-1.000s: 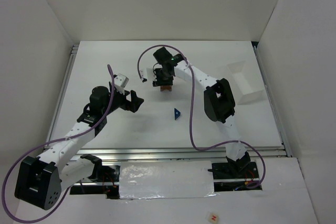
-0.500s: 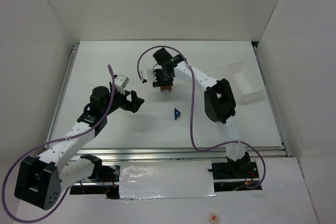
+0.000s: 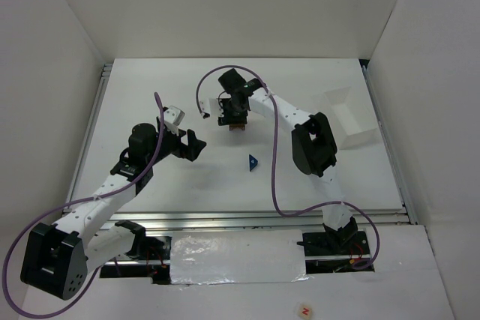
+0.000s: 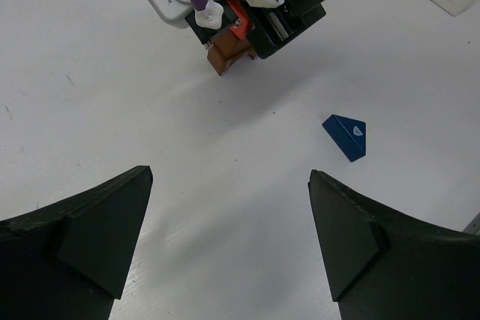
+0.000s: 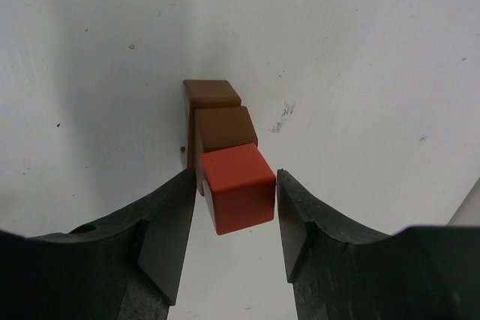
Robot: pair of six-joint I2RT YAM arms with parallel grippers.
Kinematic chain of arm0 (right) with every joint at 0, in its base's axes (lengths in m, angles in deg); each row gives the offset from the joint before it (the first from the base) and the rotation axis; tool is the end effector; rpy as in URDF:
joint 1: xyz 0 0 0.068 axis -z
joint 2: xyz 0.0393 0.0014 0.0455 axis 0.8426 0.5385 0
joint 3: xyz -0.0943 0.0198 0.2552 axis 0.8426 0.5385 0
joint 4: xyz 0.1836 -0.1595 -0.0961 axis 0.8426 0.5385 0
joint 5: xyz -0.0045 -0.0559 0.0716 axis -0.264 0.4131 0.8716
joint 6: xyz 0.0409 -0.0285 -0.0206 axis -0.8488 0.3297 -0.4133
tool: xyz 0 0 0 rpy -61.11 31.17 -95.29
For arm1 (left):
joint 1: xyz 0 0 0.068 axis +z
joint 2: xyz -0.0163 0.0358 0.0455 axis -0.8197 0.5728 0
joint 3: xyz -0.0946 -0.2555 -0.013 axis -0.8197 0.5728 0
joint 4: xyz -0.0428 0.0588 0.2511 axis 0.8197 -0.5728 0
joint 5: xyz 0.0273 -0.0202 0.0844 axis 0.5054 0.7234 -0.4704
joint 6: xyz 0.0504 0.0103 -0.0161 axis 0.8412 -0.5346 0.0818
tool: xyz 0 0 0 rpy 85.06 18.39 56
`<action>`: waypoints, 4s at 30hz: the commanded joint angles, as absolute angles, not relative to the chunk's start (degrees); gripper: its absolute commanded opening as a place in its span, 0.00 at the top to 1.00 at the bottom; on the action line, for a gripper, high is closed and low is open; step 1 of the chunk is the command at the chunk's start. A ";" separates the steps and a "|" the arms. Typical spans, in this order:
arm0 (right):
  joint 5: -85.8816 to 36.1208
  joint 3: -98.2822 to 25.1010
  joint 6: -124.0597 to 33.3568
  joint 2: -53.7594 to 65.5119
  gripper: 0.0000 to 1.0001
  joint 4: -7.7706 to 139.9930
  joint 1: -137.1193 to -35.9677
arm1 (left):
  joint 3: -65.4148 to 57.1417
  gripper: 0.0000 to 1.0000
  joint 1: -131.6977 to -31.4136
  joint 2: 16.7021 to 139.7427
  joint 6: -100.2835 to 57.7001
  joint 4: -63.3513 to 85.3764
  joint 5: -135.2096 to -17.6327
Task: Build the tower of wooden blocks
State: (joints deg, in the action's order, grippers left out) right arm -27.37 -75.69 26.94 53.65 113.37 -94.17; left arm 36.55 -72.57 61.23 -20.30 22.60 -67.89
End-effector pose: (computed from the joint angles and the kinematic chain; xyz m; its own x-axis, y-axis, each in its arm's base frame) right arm 0.3901 0.2953 0.2209 0.2794 -0.9223 -0.2672 -0.9049 -0.1598 -0.3946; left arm 0.2187 -0.0799 0.2561 -0.3169 -0.0844 -0.9447 0.5068 0.8269 -0.2439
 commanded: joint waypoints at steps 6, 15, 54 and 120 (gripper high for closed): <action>-26.72 -75.48 25.01 50.39 0.44 111.22 -94.77 | 36.04 0.01 -72.81 60.91 -19.47 24.47 -67.10; -24.17 -69.25 25.44 44.70 0.00 105.52 -94.77 | 36.39 0.01 -72.98 60.74 -19.64 24.99 -67.11; -64.25 -8.88 -71.13 -20.51 0.00 80.72 -79.22 | 16.19 0.01 -97.94 82.34 -34.92 9.09 -83.19; -36.32 5.64 -68.68 -34.42 0.00 77.91 -68.93 | 5.96 1.00 -107.35 99.43 -31.07 11.25 -95.15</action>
State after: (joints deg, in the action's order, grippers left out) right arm -44.01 4.30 -68.14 -32.75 80.89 -69.73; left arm 4.00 -107.17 105.64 -30.88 4.02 -95.38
